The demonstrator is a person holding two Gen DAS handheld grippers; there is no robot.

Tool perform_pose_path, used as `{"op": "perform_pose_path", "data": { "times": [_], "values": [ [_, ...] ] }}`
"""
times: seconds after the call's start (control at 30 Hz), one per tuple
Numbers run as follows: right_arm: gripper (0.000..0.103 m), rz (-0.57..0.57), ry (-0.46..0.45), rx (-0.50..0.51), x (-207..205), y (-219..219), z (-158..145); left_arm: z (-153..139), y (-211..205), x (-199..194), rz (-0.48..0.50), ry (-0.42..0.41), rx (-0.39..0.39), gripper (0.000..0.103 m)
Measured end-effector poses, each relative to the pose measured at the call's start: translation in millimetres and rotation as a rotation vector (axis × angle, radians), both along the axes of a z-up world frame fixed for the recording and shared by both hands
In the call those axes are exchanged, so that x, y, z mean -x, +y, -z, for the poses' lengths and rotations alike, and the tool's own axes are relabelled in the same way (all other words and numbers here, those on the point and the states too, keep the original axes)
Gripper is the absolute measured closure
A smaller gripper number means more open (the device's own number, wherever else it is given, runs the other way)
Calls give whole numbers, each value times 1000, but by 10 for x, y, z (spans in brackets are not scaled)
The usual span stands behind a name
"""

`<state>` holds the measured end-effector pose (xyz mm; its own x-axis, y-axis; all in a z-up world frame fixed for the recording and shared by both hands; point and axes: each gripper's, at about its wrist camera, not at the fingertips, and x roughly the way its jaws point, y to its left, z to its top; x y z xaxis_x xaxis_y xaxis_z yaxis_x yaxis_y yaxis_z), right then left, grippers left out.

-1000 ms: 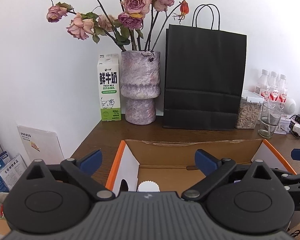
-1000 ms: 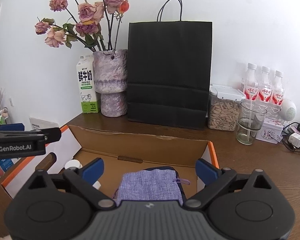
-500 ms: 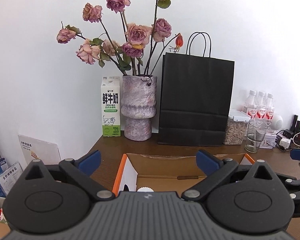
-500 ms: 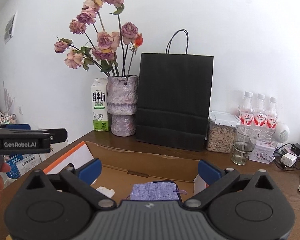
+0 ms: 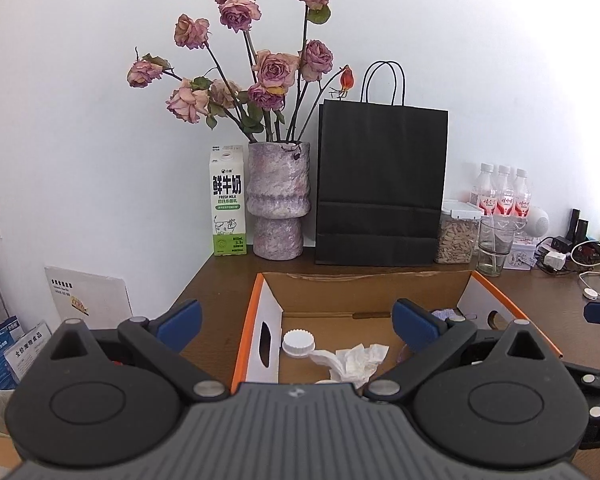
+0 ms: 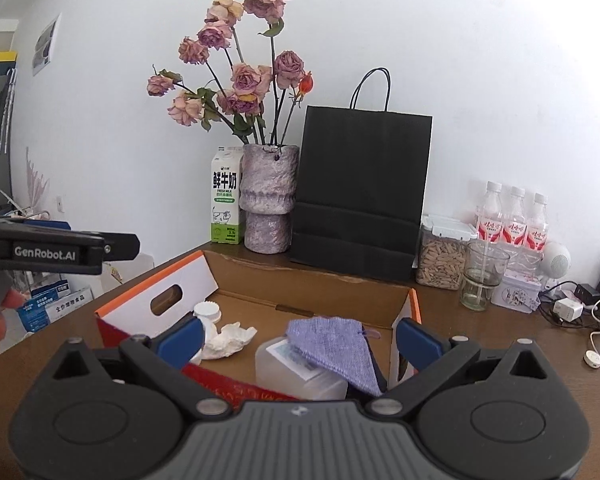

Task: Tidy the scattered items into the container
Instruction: 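Withdraw both open grippers from the box back toward the table items, then grasp the red rose with the right gripper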

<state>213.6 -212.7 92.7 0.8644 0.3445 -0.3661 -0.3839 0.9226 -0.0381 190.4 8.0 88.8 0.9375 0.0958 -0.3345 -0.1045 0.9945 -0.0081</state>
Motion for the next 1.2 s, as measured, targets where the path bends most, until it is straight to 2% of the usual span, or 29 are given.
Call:
{"op": "perform_pose_path", "data": {
  "times": [0.4,0.6,0.83,0.97,1.2],
  "values": [
    [0,48,79,-15,441,-234,334,230,135,452,-4,28,27,0],
    [0,67,135,-6,603,-313,546,456,209,715,15,43,53,0],
    [0,27,179,47,738,-176,776,781,210,949,26,71,53,0],
    [0,-3,180,66,773,-12,856,891,200,1024,6,49,57,0],
    [1,10,158,113,751,256,922,950,118,1046,34,7,40,0]
  ]
}}
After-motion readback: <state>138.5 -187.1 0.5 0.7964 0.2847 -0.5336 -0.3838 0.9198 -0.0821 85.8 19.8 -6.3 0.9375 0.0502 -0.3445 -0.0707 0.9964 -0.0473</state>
